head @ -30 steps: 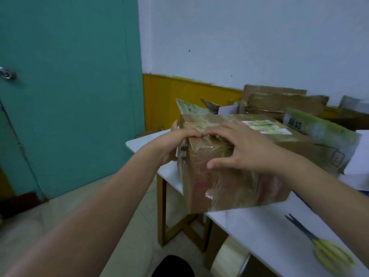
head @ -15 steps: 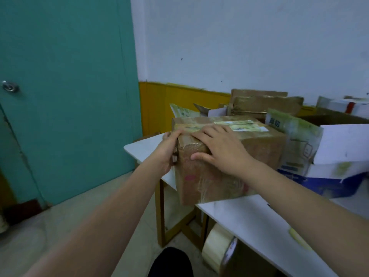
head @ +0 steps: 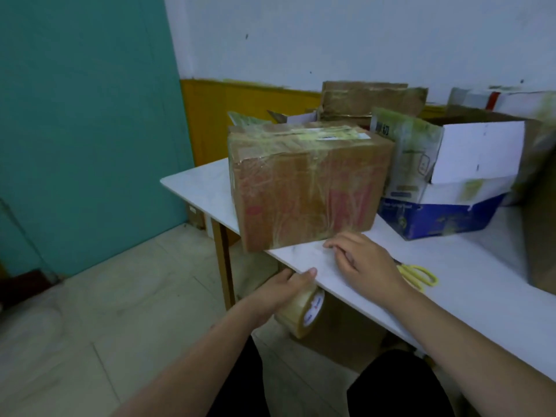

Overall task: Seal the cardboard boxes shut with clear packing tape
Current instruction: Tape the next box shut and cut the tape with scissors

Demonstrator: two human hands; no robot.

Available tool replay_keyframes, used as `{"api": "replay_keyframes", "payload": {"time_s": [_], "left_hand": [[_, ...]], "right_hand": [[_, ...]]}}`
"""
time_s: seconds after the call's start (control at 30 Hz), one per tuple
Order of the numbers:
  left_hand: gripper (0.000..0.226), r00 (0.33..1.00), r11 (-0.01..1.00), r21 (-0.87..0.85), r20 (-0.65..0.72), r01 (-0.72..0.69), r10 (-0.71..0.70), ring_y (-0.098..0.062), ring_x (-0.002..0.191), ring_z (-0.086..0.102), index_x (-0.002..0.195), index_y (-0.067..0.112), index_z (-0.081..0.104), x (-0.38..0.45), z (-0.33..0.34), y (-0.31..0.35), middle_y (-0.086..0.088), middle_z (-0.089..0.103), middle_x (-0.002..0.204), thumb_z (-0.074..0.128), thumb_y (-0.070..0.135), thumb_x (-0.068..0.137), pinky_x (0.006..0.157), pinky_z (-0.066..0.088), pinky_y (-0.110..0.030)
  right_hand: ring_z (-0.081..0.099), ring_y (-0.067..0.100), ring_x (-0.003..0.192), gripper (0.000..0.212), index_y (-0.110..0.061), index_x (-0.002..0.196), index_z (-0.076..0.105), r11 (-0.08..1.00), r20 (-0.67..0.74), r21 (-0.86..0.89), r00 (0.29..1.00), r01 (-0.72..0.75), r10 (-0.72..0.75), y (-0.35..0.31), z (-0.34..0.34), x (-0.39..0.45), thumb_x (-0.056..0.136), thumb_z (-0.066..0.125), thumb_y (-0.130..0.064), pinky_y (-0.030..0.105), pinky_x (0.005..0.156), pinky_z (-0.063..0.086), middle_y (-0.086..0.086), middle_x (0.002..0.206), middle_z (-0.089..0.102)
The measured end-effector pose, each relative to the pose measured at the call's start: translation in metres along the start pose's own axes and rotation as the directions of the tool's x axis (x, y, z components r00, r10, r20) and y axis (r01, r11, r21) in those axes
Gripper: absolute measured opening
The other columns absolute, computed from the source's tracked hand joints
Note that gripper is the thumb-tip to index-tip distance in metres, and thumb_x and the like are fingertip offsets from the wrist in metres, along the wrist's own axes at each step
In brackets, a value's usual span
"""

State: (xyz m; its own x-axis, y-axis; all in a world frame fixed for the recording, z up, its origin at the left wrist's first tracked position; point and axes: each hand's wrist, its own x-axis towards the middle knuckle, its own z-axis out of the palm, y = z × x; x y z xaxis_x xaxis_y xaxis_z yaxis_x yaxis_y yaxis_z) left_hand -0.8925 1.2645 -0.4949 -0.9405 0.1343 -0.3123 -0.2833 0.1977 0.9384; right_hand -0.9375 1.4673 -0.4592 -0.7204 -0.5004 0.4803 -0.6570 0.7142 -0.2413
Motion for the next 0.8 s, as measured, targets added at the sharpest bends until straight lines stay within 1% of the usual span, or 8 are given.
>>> {"api": "replay_keyframes", "payload": {"time_s": [0.17,0.3,0.4,0.47,0.53,0.6,0.7,0.8], "left_hand": [[0.061,0.993,0.999,-0.043,0.122,0.014,-0.009,-0.015,0.117,0.066,0.130,0.021,0.065,0.001,-0.009,0.001,0.002,0.071,0.125,0.077,0.056,0.082,0.110,0.047,-0.039],[0.038,0.928,0.951,-0.041,0.236,0.306,-0.289,-0.022,0.088,0.074,0.118,0.004,0.070,-0.004,-0.028,0.033,-0.013,0.076,0.106,0.072,0.032,0.092,0.081,0.061,-0.034],[0.036,0.895,0.919,0.050,0.209,0.392,-0.394,-0.020,0.069,0.072,0.114,-0.002,0.069,-0.003,-0.027,0.051,-0.015,0.074,0.087,0.069,0.028,0.094,0.076,0.061,-0.034],[0.032,0.884,0.897,0.150,0.168,0.415,-0.437,-0.021,0.065,0.072,0.108,-0.004,0.069,-0.007,-0.021,0.060,-0.016,0.073,0.080,0.065,0.026,0.097,0.077,0.062,-0.035],[0.036,0.878,0.880,0.274,0.180,0.388,-0.443,-0.024,0.073,0.071,0.118,-0.004,0.068,-0.016,-0.020,0.073,-0.018,0.072,0.093,0.066,0.025,0.096,0.088,0.059,-0.039],[0.038,0.892,0.871,0.401,0.221,0.285,-0.393,-0.027,0.085,0.069,0.123,0.000,0.066,-0.029,-0.024,0.091,-0.020,0.071,0.111,0.067,0.026,0.095,0.097,0.054,-0.042],[0.035,0.929,0.861,0.497,0.258,0.107,-0.265,-0.029,0.099,0.070,0.122,0.013,0.072,-0.058,-0.037,0.119,-0.014,0.072,0.119,0.067,0.034,0.094,0.097,0.055,-0.042],[0.027,0.953,0.850,0.526,0.269,-0.026,-0.137,-0.009,0.088,0.068,0.118,0.020,0.075,-0.085,-0.055,0.134,0.003,0.075,0.105,0.061,0.032,0.099,0.084,0.054,-0.025]], "right_hand": [[0.057,0.004,0.104,0.021,-0.028,0.111,0.068,0.998,0.096,0.062,0.995,-0.007,0.001,0.005,0.006,0.002,0.100,0.050,-0.023,0.025,0.083,0.048,-0.018,0.109,0.062],[0.058,-0.003,0.092,0.022,-0.036,0.110,0.068,0.962,0.098,0.194,0.980,-0.191,0.175,0.003,0.000,0.003,0.102,0.047,-0.033,0.025,0.079,0.048,-0.024,0.098,0.065],[0.059,-0.008,0.103,0.030,-0.036,0.118,0.065,0.796,0.195,0.505,0.943,-0.333,0.270,-0.008,-0.007,0.005,0.101,0.043,-0.047,0.021,0.091,0.045,-0.021,0.107,0.070],[0.050,-0.007,0.123,0.049,-0.037,0.134,0.056,0.704,0.361,0.599,0.914,-0.381,0.186,-0.016,-0.011,0.010,0.094,0.037,-0.058,0.020,0.106,0.035,-0.022,0.129,0.062],[0.039,-0.007,0.132,0.055,-0.043,0.141,0.048,0.711,0.513,0.584,0.857,-0.392,0.051,-0.023,-0.015,0.022,0.091,0.039,-0.063,0.022,0.110,0.029,-0.026,0.144,0.046],[0.039,-0.009,0.131,0.046,-0.048,0.134,0.052,0.775,0.621,0.526,0.781,-0.350,-0.068,-0.029,-0.020,0.035,0.091,0.046,-0.060,0.022,0.111,0.030,-0.030,0.141,0.045],[0.060,-0.001,0.111,0.029,-0.031,0.116,0.068,0.747,0.703,0.552,0.689,-0.371,-0.177,-0.038,-0.035,0.053,0.093,0.056,-0.046,0.022,0.099,0.044,-0.020,0.113,0.067],[0.063,0.016,0.084,0.021,-0.015,0.102,0.070,0.696,0.695,0.615,0.671,-0.370,-0.257,-0.048,-0.061,0.071,0.089,0.070,-0.031,0.028,0.080,0.051,0.000,0.091,0.069]]}}
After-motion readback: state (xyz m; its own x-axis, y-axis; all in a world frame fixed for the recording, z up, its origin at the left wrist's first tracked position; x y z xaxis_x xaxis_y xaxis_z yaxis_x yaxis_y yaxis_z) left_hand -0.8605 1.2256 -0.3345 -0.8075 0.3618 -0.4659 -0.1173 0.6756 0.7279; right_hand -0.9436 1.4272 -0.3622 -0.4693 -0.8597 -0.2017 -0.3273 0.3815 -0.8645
